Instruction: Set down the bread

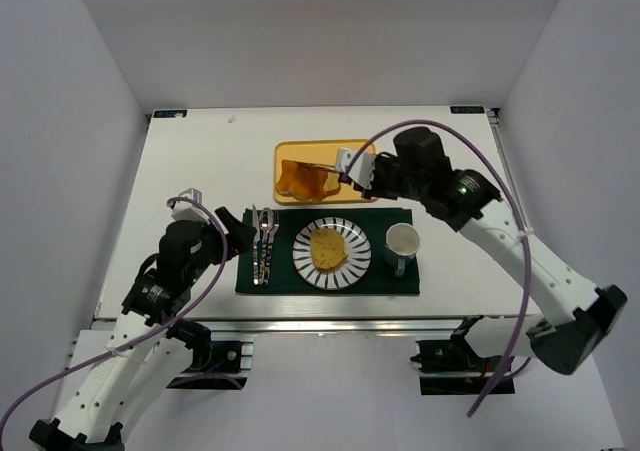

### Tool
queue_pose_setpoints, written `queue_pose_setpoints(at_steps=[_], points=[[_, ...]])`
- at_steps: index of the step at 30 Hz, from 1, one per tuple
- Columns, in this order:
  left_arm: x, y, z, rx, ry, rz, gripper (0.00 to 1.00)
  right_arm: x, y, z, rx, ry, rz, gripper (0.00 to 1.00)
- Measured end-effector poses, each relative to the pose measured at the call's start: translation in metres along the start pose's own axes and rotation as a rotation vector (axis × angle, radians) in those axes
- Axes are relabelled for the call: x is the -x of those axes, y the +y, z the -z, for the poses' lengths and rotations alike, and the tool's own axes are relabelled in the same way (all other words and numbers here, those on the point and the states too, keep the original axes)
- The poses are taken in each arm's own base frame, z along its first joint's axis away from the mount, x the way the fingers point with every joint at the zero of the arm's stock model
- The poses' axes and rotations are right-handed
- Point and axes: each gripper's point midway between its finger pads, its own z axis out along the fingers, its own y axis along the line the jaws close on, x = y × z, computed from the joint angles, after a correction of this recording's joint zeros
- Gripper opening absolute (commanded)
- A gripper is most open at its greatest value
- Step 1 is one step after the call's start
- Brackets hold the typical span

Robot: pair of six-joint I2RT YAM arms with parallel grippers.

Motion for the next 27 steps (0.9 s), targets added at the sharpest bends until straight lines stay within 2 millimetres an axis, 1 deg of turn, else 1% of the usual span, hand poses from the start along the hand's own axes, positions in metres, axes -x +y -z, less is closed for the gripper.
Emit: queue_pose_setpoints(at_steps=[2,5,9,13,16,21,27], points=[[0.0,0.0,-0.001,0.002,0.003,0.0,0.91,-0.006,0.01,0.013,0.008,0.004,-0.011,0.0],[-0.001,0.0,-0.004,0.007,0.011,-0.002,0.91,-0.019,0.029,0.025,0.026,0.022,-0.026,0.0],[-0.004,-0.001,-0.009,0.009,0.03,-0.004,0.91,-0.039,0.053,0.031,0.068,0.067,-0.055,0.0],[-0.005,-0.001,-0.011,0.009,0.038,-0.008,0.91,-0.05,0.067,0.033,0.086,0.091,-0.079,0.0],[-0.004,-0.002,-0.01,0.006,0.034,-0.007,0.91,-0.054,0.074,0.037,0.087,0.086,-0.096,0.0],[-0.001,-0.004,-0.006,-0.008,0.017,-0.004,0.91,-0.052,0.088,0.049,0.11,0.04,-0.103,0.0],[0.001,-0.005,-0.003,-0.016,0.007,0.002,0.91,-0.056,0.123,0.062,0.216,0.001,-0.083,0.0]])
